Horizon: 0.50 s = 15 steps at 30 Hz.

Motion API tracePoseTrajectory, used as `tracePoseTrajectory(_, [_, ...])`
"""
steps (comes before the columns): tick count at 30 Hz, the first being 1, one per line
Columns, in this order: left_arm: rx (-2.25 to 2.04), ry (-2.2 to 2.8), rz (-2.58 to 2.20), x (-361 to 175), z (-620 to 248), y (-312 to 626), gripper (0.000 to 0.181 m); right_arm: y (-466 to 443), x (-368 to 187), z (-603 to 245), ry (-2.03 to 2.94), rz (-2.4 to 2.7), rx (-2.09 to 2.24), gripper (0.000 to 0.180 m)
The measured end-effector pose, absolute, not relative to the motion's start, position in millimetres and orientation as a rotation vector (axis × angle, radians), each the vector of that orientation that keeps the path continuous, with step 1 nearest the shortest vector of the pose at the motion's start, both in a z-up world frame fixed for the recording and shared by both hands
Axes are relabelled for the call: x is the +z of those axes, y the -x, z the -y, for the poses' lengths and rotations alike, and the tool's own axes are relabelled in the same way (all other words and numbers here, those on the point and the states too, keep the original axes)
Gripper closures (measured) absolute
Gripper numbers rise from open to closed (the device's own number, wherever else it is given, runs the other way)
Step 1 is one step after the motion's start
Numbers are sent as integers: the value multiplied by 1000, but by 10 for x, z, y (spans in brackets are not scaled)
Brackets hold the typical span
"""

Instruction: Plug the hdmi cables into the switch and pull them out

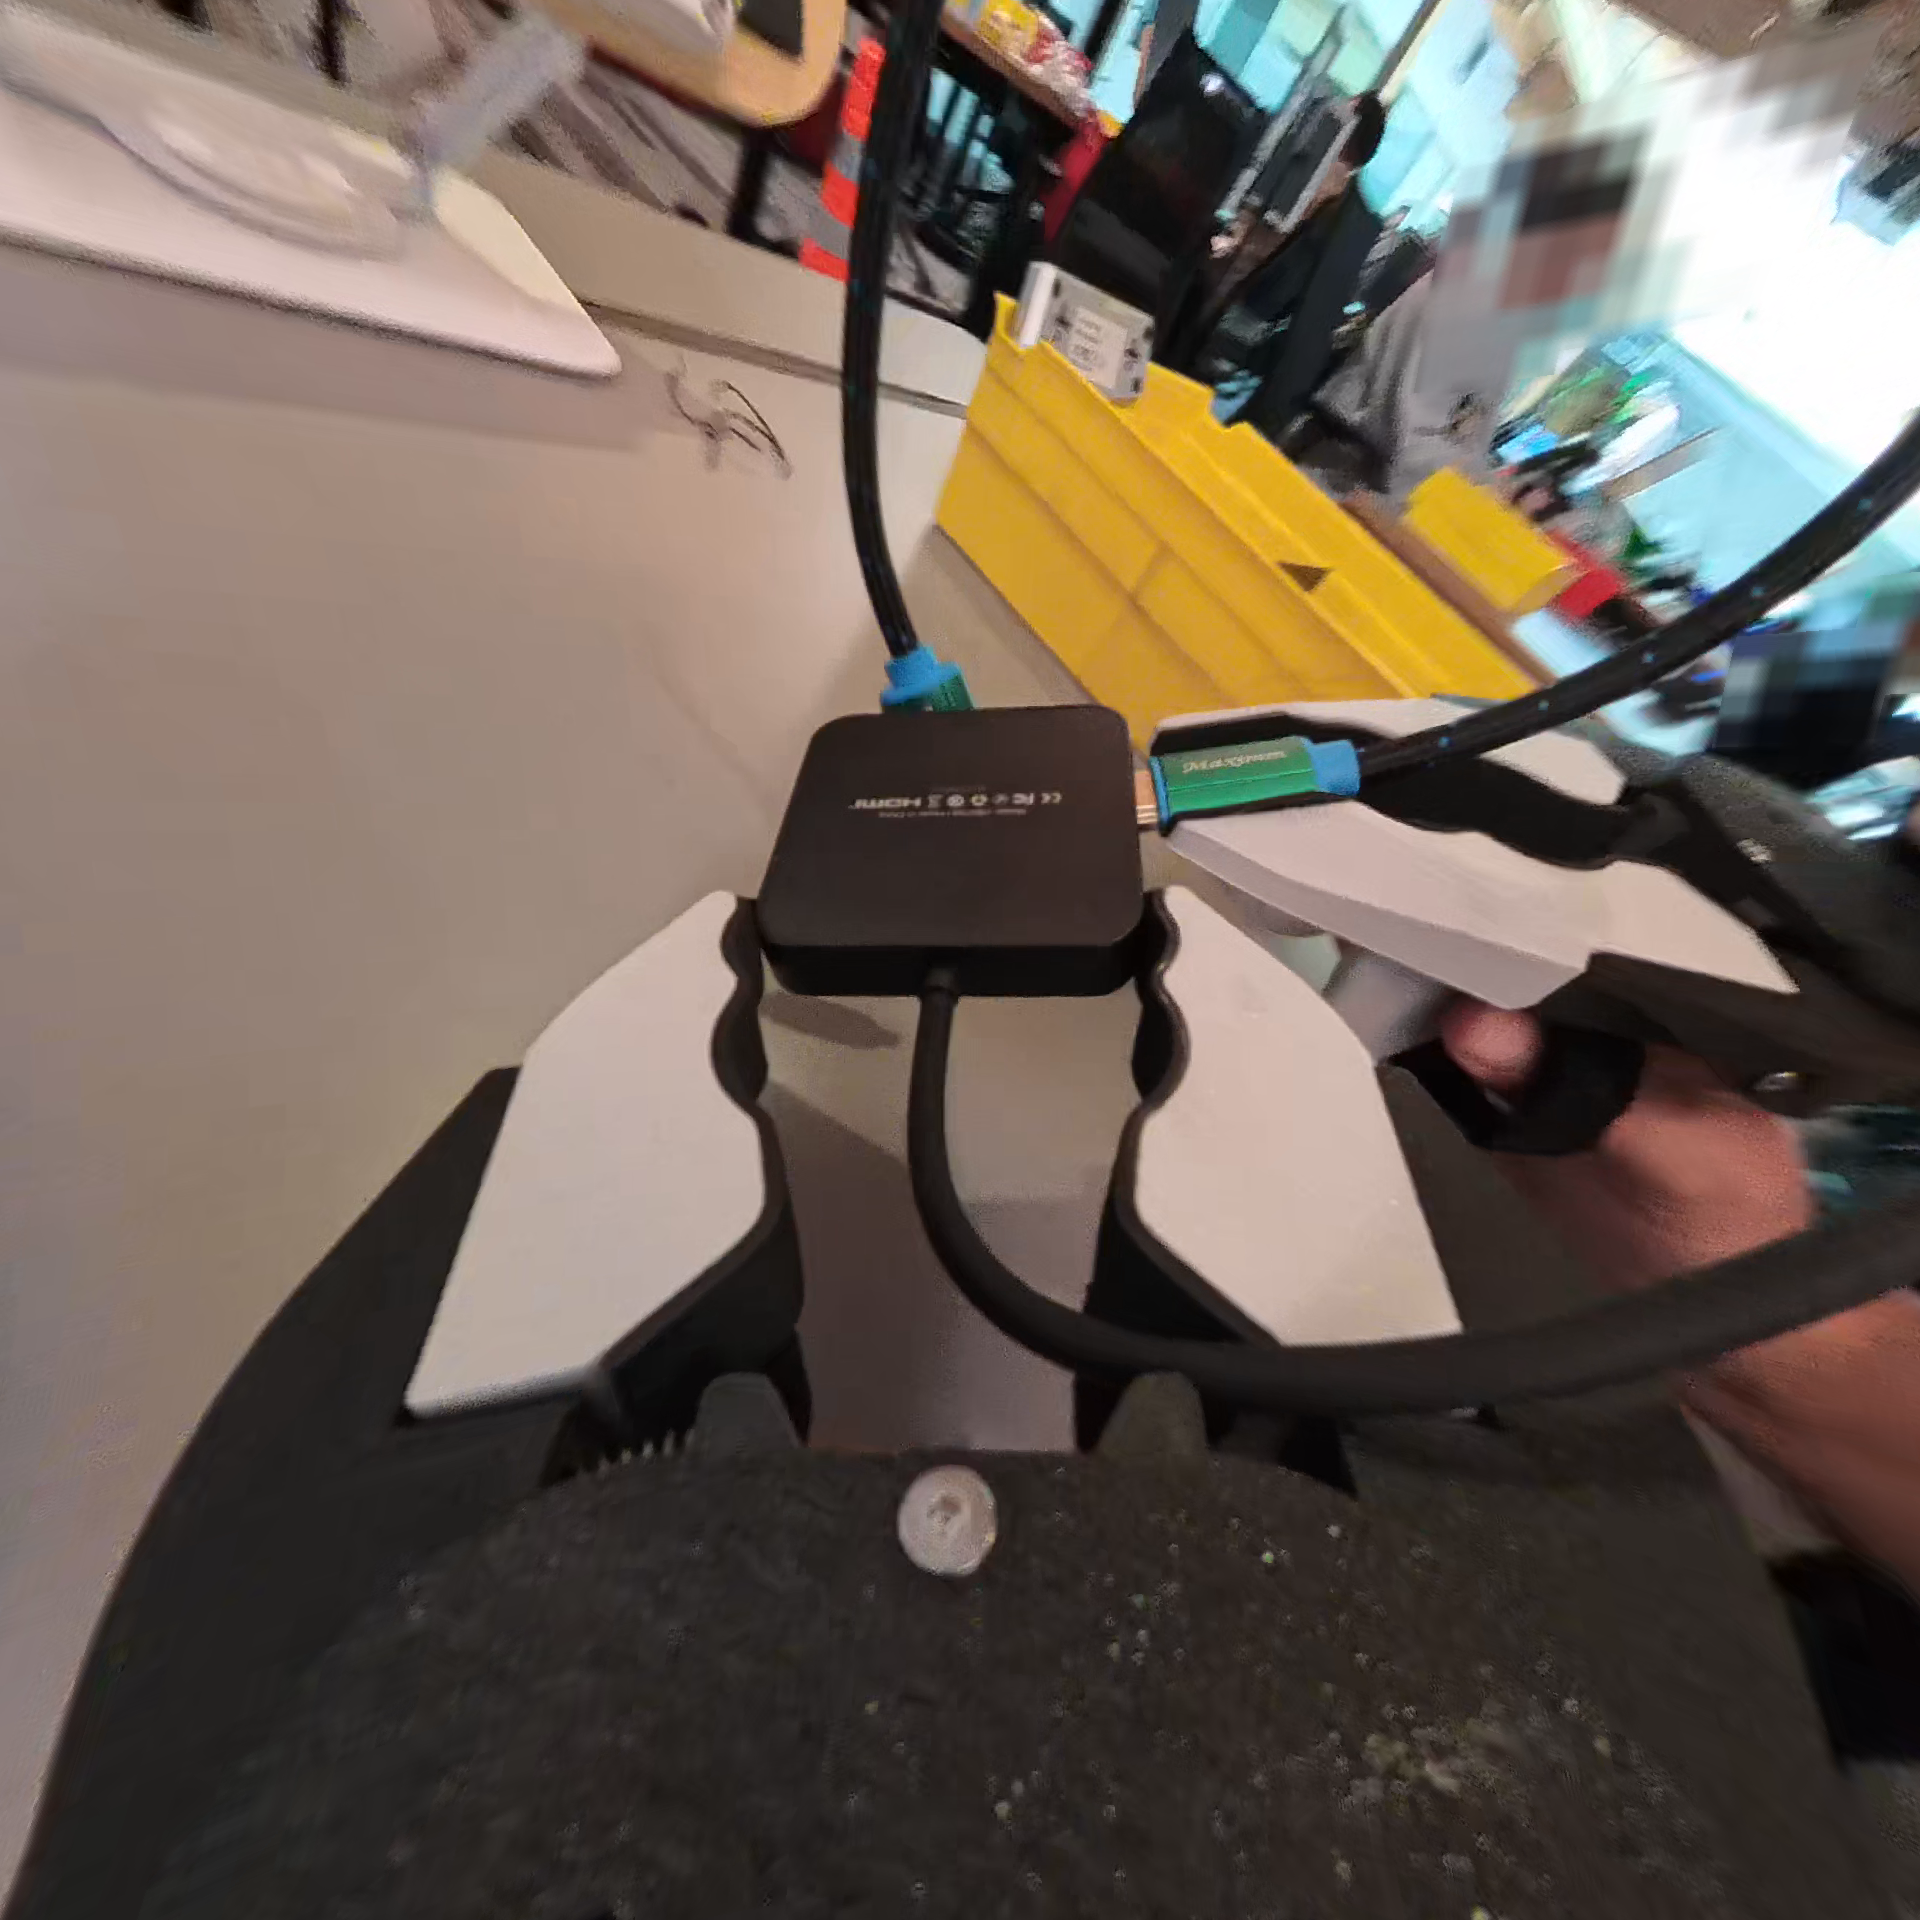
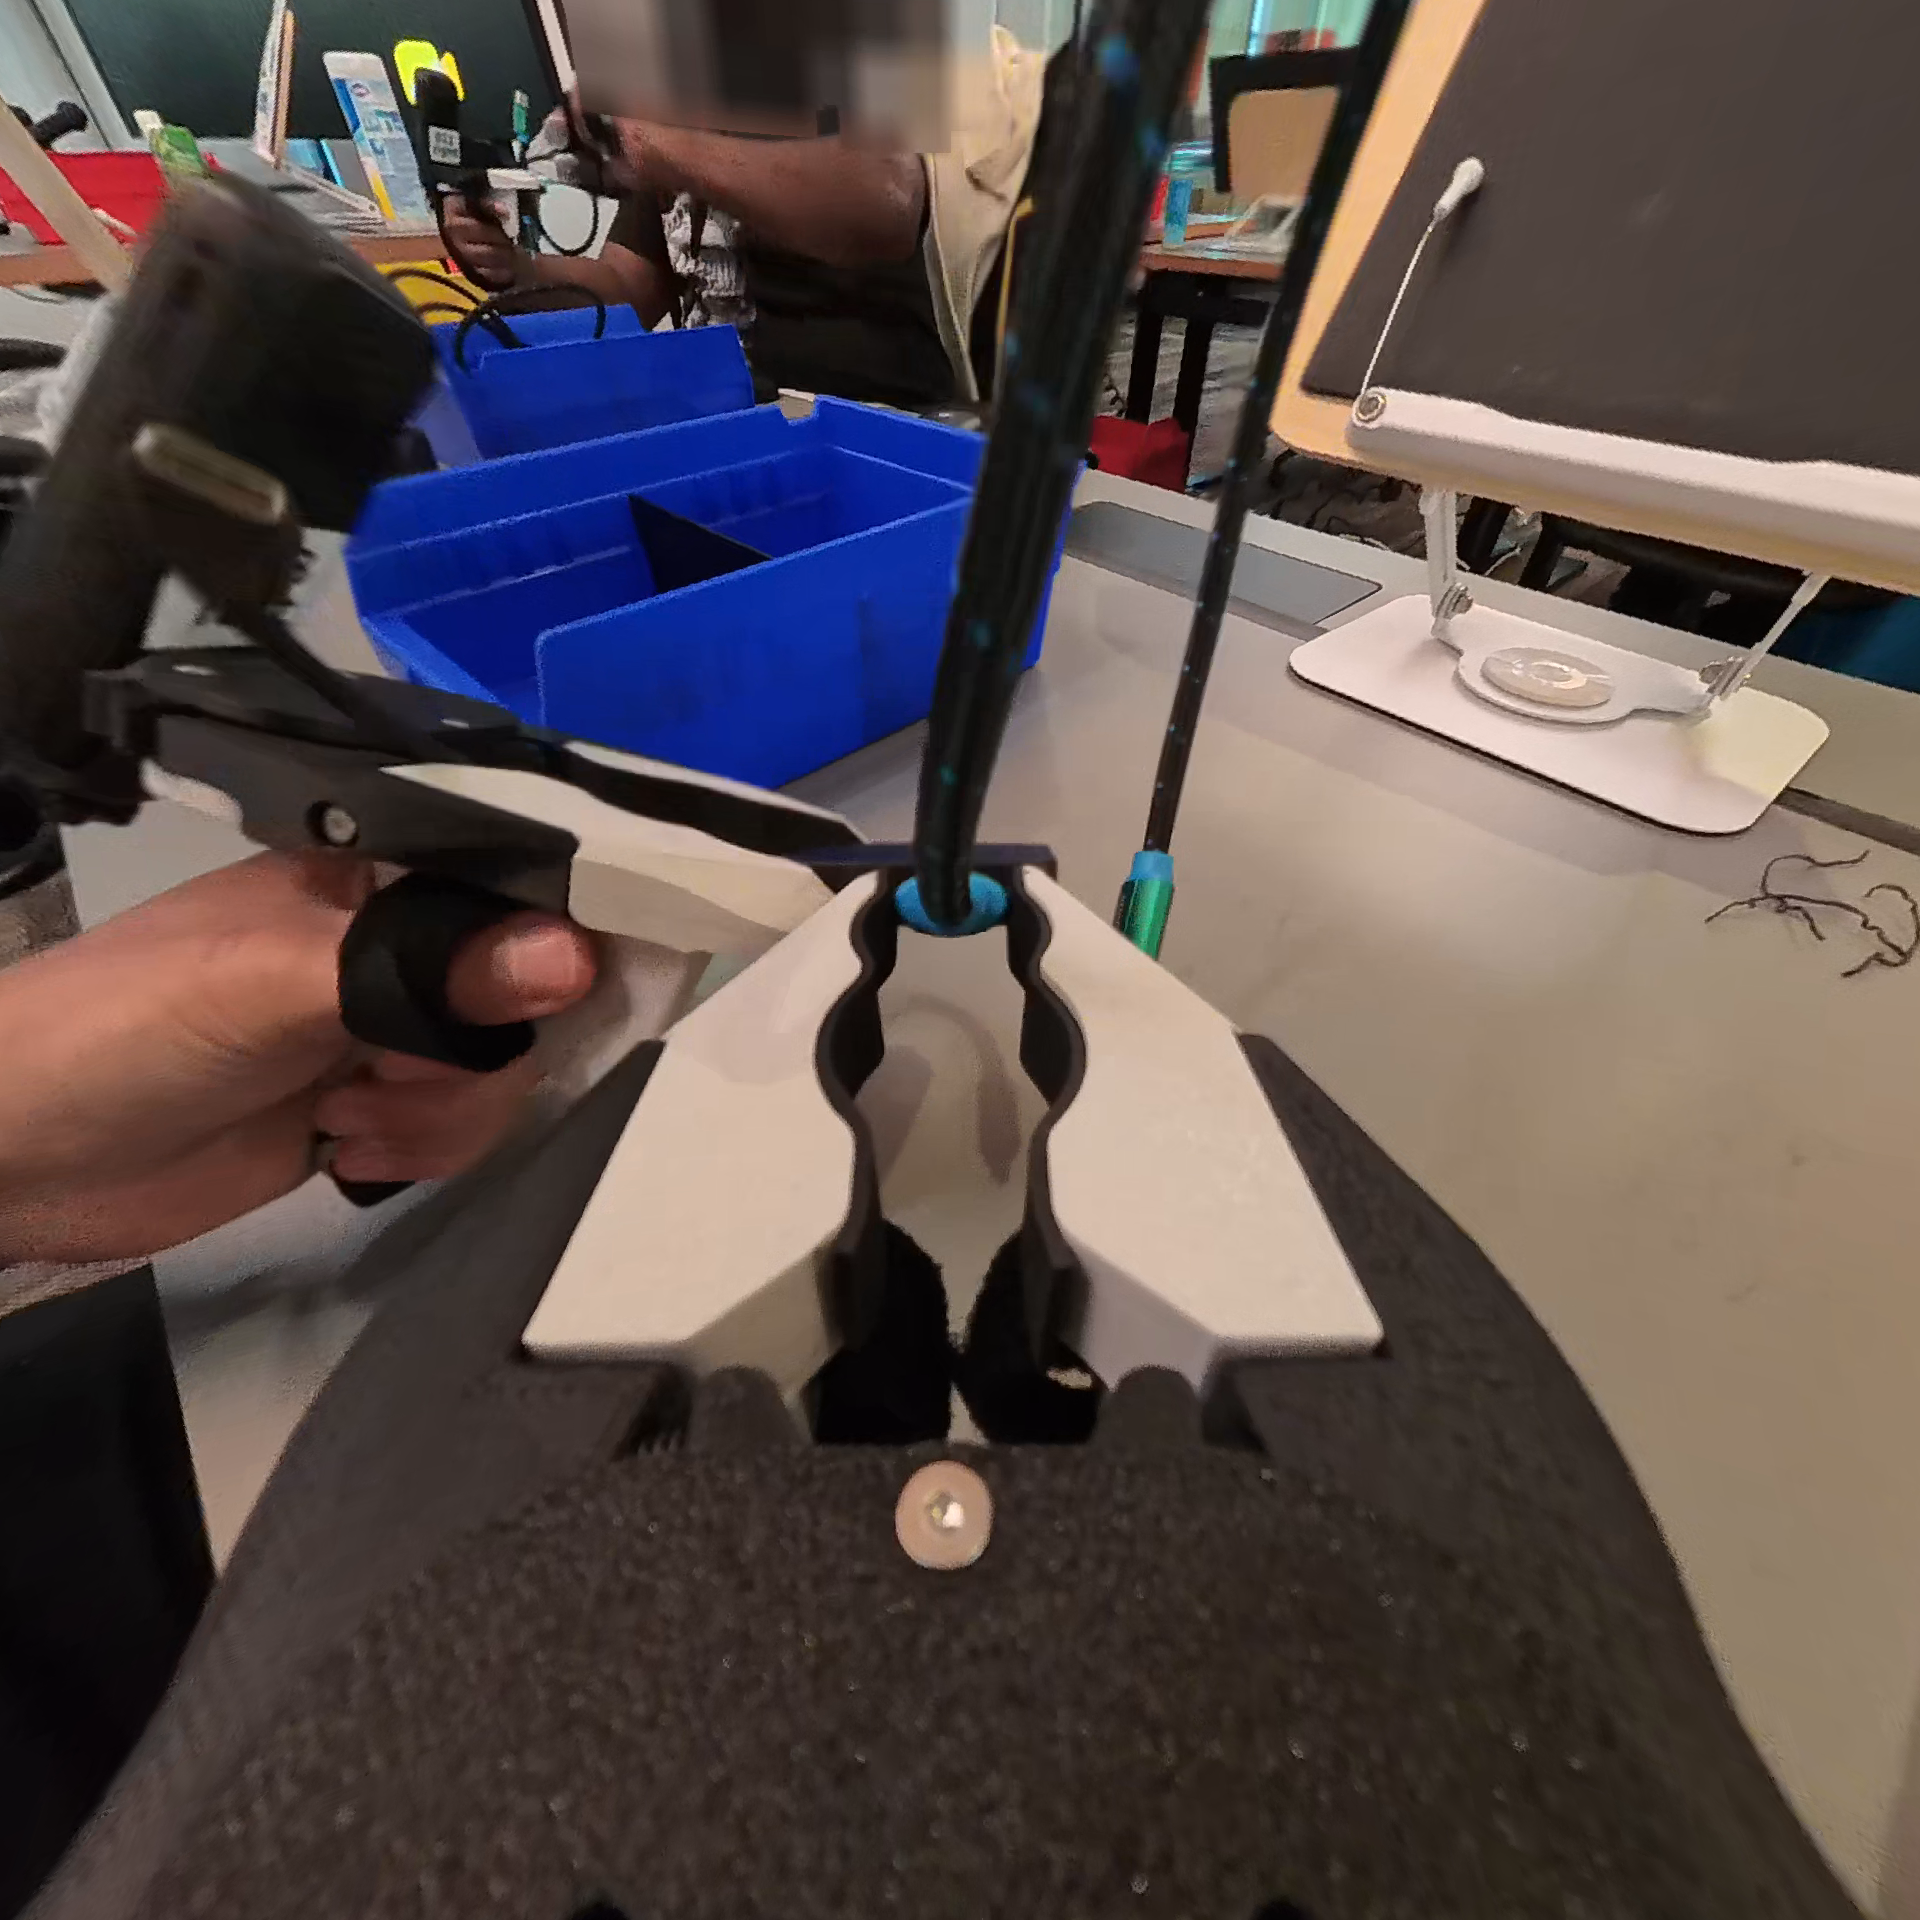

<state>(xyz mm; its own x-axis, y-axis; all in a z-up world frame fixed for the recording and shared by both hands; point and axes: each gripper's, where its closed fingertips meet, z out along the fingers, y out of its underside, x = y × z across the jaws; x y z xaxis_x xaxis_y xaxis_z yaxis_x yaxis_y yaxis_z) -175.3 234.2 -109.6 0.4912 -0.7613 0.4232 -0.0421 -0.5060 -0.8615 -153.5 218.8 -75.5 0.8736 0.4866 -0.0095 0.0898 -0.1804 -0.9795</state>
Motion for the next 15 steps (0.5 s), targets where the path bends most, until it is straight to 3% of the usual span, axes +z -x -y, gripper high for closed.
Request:
tracePoseTrajectory(2, [-903, 1923, -559, -1148, -2610, 1971, 112, 1504, -621, -2155, 1675, 399, 370, 159])
tracePoseTrajectory(4, [-1029, 1916, -455, -1084, -2712, 2081, 112, 1458, -505, -2121, 1643, 408, 316, 159])
tracePoseTrajectory(9, [-988, 1768, -694, -831, -2362, 1827, 112, 1339, -395, -2148, 1649, 436, 377, 159])
tracePoseTrajectory(15, [-1105, 1740, -733, -827, -2320, 1813, 112, 608, 359, -1934, 1690, 477, 340, 159])
